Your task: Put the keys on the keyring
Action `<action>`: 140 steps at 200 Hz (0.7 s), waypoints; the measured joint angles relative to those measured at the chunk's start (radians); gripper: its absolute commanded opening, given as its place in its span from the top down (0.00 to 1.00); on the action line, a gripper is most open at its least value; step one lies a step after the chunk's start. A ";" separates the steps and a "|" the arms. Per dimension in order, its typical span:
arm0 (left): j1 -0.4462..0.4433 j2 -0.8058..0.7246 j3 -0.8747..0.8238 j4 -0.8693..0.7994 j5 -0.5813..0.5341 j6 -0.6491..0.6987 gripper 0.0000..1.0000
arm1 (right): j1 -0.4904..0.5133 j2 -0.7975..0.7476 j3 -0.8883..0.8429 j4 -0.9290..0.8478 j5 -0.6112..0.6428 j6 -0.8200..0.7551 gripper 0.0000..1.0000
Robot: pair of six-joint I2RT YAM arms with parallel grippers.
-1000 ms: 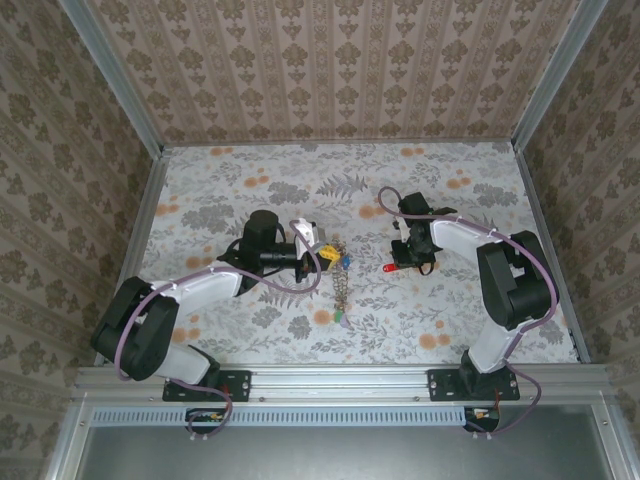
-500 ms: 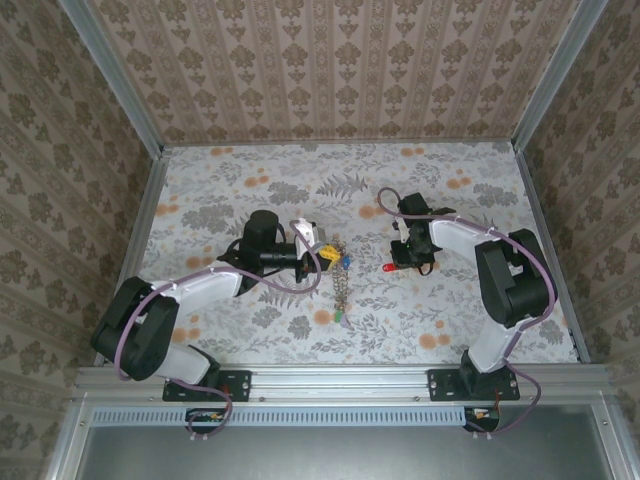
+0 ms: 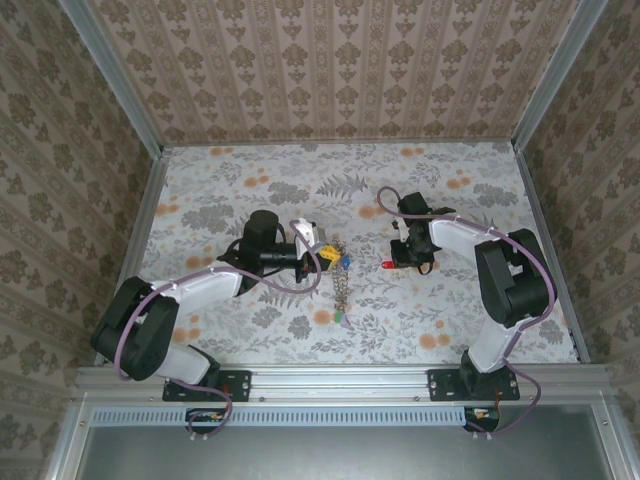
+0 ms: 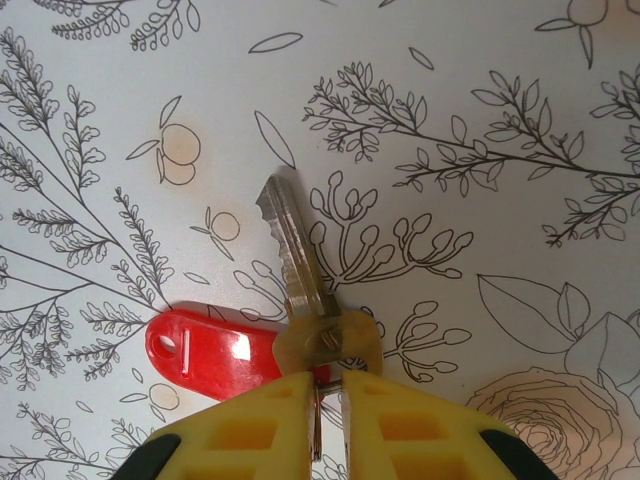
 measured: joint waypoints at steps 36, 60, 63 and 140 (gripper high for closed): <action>-0.004 0.000 0.000 0.000 0.000 0.000 1.00 | 0.000 0.000 0.000 0.000 0.000 0.003 0.84; -0.005 0.000 0.000 0.000 0.000 0.000 1.00 | 0.000 0.000 0.000 0.000 0.000 0.003 0.85; -0.005 0.000 0.000 0.000 0.000 0.000 1.00 | 0.000 0.000 0.000 0.000 0.000 0.003 0.86; -0.005 0.000 0.000 0.000 0.000 0.000 1.00 | 0.000 -0.002 0.000 0.000 0.001 0.007 0.83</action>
